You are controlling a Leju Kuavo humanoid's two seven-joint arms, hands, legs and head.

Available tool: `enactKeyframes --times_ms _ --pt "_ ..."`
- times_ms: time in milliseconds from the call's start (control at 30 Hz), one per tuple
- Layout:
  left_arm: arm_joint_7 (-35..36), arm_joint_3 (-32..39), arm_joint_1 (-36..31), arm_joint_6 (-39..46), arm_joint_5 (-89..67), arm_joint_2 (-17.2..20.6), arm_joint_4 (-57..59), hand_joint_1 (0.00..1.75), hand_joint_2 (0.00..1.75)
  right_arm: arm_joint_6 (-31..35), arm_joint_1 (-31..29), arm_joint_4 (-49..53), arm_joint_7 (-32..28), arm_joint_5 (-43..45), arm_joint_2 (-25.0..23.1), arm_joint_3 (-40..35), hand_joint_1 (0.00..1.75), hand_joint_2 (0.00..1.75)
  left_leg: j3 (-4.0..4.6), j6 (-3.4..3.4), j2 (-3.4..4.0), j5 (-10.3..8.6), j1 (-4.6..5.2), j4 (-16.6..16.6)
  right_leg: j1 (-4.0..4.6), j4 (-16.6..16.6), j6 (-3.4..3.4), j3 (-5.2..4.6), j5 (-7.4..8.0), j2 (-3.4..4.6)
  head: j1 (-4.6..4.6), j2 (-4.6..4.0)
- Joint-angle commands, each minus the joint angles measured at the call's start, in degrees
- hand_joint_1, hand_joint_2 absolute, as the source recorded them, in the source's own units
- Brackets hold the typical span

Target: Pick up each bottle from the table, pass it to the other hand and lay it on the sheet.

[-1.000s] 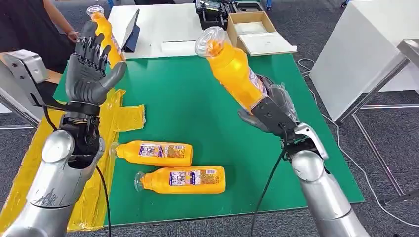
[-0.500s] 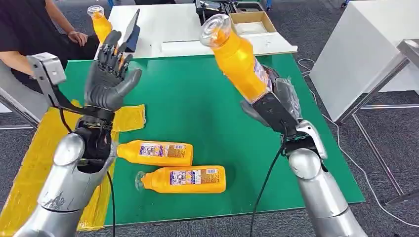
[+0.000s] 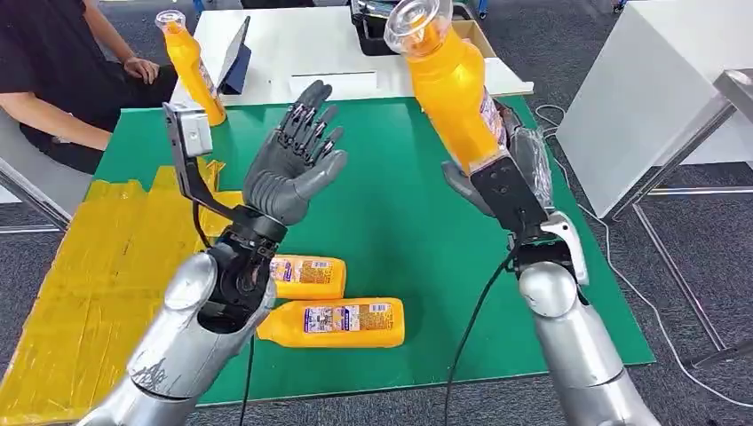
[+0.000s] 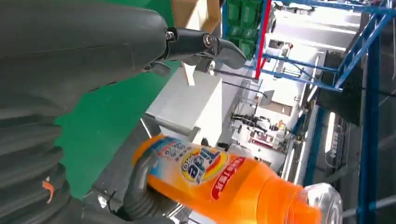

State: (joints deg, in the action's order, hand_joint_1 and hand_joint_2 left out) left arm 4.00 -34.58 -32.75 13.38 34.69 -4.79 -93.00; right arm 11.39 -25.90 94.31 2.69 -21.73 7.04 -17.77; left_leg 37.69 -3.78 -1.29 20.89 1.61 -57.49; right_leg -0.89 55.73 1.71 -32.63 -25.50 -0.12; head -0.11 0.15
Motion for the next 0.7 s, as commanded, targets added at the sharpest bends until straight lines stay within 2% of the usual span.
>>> enactKeyframes --times_ms 33,233,267,400,467,600,667,700 --pt "0.39 -2.23 -2.37 0.15 0.13 0.33 1.59 0.00 1.75 0.35 -2.61 -3.09 0.32 0.24 -1.40 0.73 1.75 1.75 -0.22 0.30 0.13 0.10 -0.06 -0.03 0.05 -0.03 -0.11 0.23 -0.06 0.06 0.00 0.00" --pt "0.39 -2.23 -2.37 0.15 0.13 0.33 1.59 0.00 1.75 0.35 -2.61 -3.09 0.32 0.24 -1.40 0.73 1.75 1.75 -0.28 0.33 0.17 0.14 -0.06 -0.03 0.05 -0.03 -0.11 0.30 -0.09 0.09 0.00 0.00" --pt "-0.16 -2.61 -2.69 1.13 -1.60 0.38 1.58 0.00 1.75 -1.32 -2.37 -3.16 0.69 4.38 -2.37 1.91 1.75 1.75 -0.34 0.38 0.19 0.17 -0.08 -0.04 0.07 -0.04 -0.13 0.38 -0.11 0.09 0.00 0.00" --pt "-0.58 -2.86 -3.44 1.86 -3.49 -0.59 -0.02 0.00 1.75 -1.33 -4.34 -6.32 1.74 0.13 -2.60 0.39 1.75 1.75 -0.12 0.25 0.15 0.08 -0.05 -0.05 0.06 0.01 -0.09 0.15 -0.04 0.09 0.00 0.00" --pt "-0.06 -3.42 -4.25 2.38 -5.59 -1.10 -0.55 0.00 1.75 -1.40 -5.37 -7.96 2.23 -1.20 -3.36 -0.73 1.75 1.75 -0.27 0.40 0.26 0.16 -0.08 -0.10 0.09 0.02 -0.14 0.29 -0.08 0.17 0.00 0.00" --pt "1.02 -4.18 -6.66 3.76 -8.88 -2.38 0.58 0.00 1.75 -2.63 -7.72 -10.33 3.49 -3.32 -5.76 -2.58 1.75 1.75 -0.07 0.25 0.21 0.07 -0.06 -0.07 0.07 0.03 -0.09 0.09 -0.01 0.16 0.00 0.00" --pt "1.73 -3.96 -8.69 5.40 -10.96 -3.41 3.02 0.00 1.75 -3.32 -8.97 -11.51 3.84 -4.93 -7.46 -3.60 1.75 1.75 -0.23 0.40 0.33 0.16 -0.07 -0.11 0.09 0.06 -0.15 0.23 -0.07 0.24 0.00 0.00" --pt "2.40 -4.07 -10.03 6.32 -12.08 -3.79 4.74 0.00 1.75 -4.01 -9.90 -12.29 3.93 -5.39 -8.10 -4.39 1.75 1.75 -0.02 0.21 0.19 0.06 -0.04 -0.07 0.06 0.06 -0.08 0.04 0.00 0.15 -0.02 0.00"
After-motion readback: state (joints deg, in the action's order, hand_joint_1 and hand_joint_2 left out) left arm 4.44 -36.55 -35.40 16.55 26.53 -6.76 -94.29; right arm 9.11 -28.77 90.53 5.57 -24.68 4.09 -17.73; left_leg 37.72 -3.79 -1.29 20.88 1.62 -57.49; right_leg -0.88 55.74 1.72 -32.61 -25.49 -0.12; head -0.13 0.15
